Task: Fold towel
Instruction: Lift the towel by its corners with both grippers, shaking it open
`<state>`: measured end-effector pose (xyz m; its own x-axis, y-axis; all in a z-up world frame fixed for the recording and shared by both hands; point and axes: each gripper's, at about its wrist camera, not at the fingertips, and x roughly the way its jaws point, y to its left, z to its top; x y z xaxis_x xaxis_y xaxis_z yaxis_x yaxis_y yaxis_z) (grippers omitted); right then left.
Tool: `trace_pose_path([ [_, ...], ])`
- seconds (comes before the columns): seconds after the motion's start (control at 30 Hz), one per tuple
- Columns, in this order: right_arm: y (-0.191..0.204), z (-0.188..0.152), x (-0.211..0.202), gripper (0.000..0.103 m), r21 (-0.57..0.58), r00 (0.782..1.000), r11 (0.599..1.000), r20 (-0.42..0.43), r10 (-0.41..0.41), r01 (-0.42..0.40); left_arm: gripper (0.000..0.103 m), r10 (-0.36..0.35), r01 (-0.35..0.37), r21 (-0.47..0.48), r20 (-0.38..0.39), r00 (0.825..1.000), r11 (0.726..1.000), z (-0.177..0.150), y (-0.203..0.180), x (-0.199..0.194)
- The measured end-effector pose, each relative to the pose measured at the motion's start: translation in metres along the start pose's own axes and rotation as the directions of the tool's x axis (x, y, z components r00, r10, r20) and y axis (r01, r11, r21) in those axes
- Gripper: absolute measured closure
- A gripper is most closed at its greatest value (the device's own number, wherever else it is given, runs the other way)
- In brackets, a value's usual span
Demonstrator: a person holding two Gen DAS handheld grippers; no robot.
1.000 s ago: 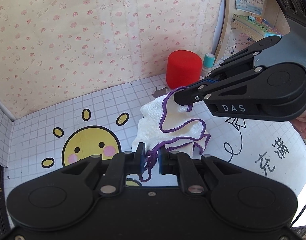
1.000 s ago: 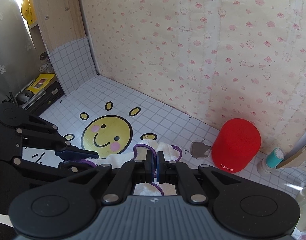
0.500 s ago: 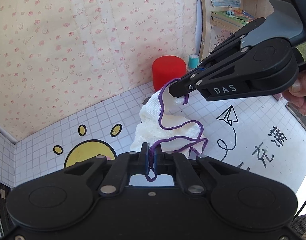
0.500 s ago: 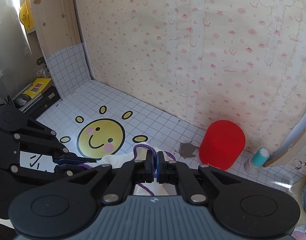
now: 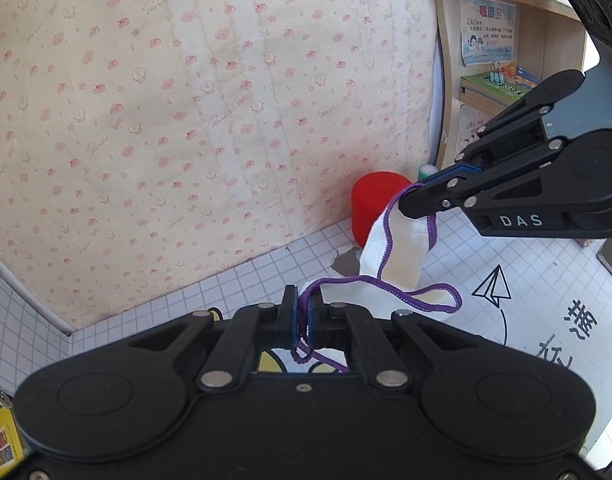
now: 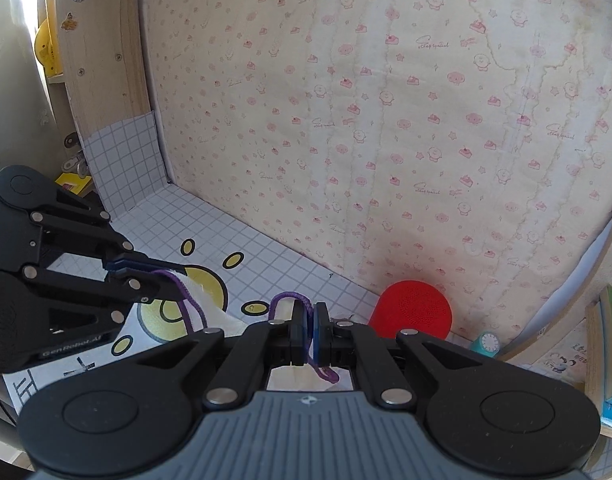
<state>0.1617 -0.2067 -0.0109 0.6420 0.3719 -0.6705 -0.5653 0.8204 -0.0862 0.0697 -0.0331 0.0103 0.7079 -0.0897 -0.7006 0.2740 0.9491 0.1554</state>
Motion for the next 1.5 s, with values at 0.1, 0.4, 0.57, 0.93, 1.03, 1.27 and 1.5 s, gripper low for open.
trace_pose_path([
  [0.1, -0.002, 0.006, -0.004, 0.101, -0.002, 1.000, 1.000, 0.012, -0.014, 0.014, 0.098, 0.014, -0.014, 0.007, 0.016, 1.000, 1.000, 0.007, 0.006, -0.001],
  [0.4, -0.007, 0.025, -0.017, 0.101, 0.002, 0.998, 0.999, 0.047, -0.050, 0.050, 0.098, 0.042, -0.043, 0.019, 0.063, 0.997, 0.999, 0.029, 0.024, -0.004],
  [0.57, -0.004, 0.036, -0.021, 0.101, 0.003, 0.995, 0.998, 0.070, -0.070, 0.070, 0.098, 0.059, -0.062, 0.027, 0.092, 0.994, 0.998, 0.042, 0.035, -0.007],
  [0.93, -0.004, 0.066, -0.032, 0.101, 0.003, 0.985, 0.993, 0.130, -0.115, 0.116, 0.098, 0.096, -0.102, 0.032, 0.155, 0.983, 0.994, 0.071, 0.061, -0.020],
  [1.03, -0.005, 0.075, -0.036, 0.101, 0.003, 0.980, 0.991, 0.149, -0.129, 0.130, 0.098, 0.105, -0.111, 0.031, 0.168, 0.980, 0.993, 0.076, 0.067, -0.023],
  [1.27, -0.002, 0.086, -0.047, 0.101, -0.005, 0.973, 0.989, 0.179, -0.145, 0.148, 0.098, 0.123, -0.132, 0.038, 0.191, 0.974, 0.991, 0.085, 0.077, -0.033],
  [1.5, 0.007, 0.085, -0.054, 0.101, -0.012, 0.974, 0.989, 0.180, -0.142, 0.146, 0.098, 0.130, -0.144, 0.059, 0.197, 0.972, 0.988, 0.084, 0.081, -0.044],
])
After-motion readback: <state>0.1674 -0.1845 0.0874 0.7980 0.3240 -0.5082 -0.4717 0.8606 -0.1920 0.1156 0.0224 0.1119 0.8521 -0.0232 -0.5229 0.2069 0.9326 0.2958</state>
